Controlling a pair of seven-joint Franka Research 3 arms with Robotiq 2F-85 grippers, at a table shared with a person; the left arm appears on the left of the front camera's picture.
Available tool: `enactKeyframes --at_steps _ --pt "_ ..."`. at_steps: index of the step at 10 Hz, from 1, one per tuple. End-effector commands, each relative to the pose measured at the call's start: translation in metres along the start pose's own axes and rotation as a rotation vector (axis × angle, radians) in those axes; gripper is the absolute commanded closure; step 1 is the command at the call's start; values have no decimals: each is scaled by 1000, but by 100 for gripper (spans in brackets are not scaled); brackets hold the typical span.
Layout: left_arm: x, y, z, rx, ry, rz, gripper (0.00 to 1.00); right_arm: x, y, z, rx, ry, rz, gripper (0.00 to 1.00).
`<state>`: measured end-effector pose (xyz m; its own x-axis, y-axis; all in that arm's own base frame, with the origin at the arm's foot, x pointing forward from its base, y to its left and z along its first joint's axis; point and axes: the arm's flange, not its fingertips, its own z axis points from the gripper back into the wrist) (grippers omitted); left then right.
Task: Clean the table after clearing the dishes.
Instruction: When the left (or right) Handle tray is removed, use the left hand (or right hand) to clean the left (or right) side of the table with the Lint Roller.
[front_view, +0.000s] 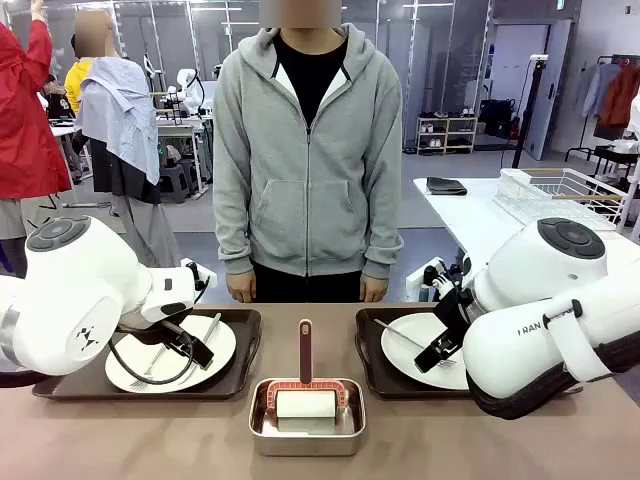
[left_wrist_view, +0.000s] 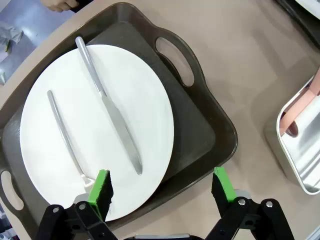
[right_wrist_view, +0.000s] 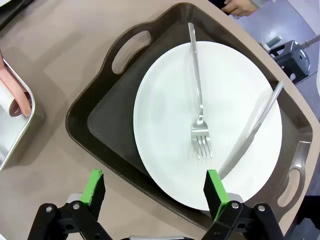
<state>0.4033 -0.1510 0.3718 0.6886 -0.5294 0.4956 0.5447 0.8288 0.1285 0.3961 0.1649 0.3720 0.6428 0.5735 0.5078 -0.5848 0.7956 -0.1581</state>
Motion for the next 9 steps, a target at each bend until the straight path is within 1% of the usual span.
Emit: enactKeyframes --at_steps 1,9 --pt "0 0 0 0 0 -1 0 0 0 0 0 0 0 0" --pt "0 0 0 0 0 -1 0 0 0 0 0 0 0 0"
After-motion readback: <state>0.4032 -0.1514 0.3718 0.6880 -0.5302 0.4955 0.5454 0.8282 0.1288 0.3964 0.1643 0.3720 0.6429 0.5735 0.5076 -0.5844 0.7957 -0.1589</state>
